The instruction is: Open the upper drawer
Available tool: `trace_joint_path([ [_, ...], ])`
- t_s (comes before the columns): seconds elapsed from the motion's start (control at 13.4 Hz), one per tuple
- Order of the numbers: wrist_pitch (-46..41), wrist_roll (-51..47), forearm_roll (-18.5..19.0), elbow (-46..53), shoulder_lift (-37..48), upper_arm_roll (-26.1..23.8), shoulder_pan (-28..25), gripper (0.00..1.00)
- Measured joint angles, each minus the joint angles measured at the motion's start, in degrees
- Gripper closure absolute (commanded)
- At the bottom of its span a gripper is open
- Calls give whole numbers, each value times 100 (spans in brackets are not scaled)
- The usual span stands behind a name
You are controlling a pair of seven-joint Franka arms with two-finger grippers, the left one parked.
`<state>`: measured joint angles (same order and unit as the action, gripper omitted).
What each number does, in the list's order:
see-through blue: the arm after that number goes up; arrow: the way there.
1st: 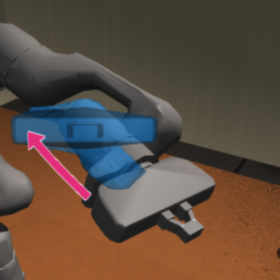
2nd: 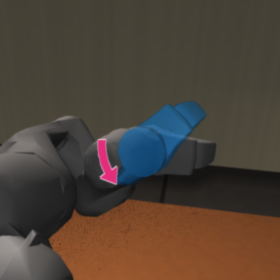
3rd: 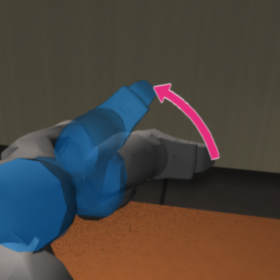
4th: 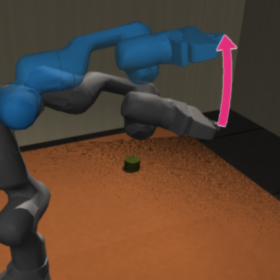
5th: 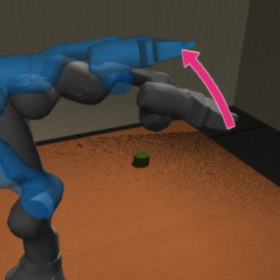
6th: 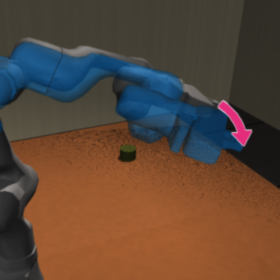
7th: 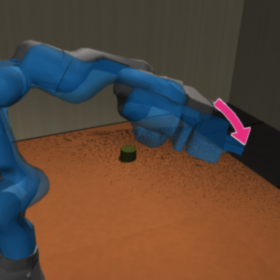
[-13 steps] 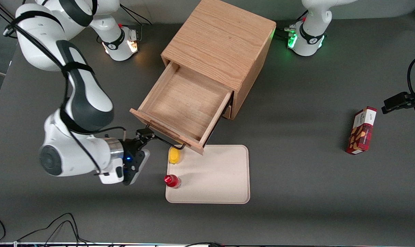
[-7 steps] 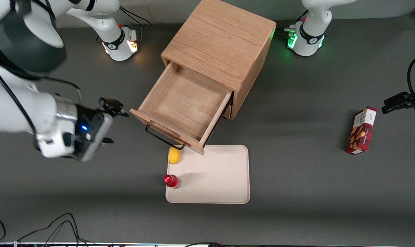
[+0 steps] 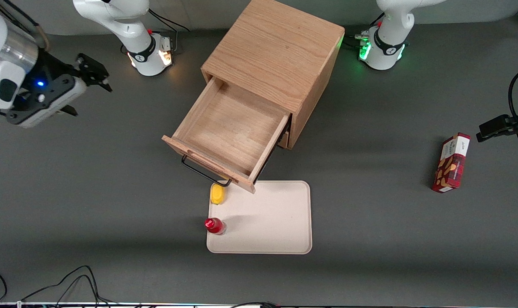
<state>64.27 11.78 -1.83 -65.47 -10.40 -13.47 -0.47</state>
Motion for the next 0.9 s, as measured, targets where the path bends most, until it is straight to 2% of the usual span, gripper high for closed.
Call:
trace_joint_path([
  [0.3, 335, -1047, -4, -1661, 910, 346, 30, 0],
  [0.67, 1802, -1164, -4, -4251, 2719, 628, 30, 0],
  [0.9, 2076, -1164, -4, -4507, 2902, 748, 30, 0],
])
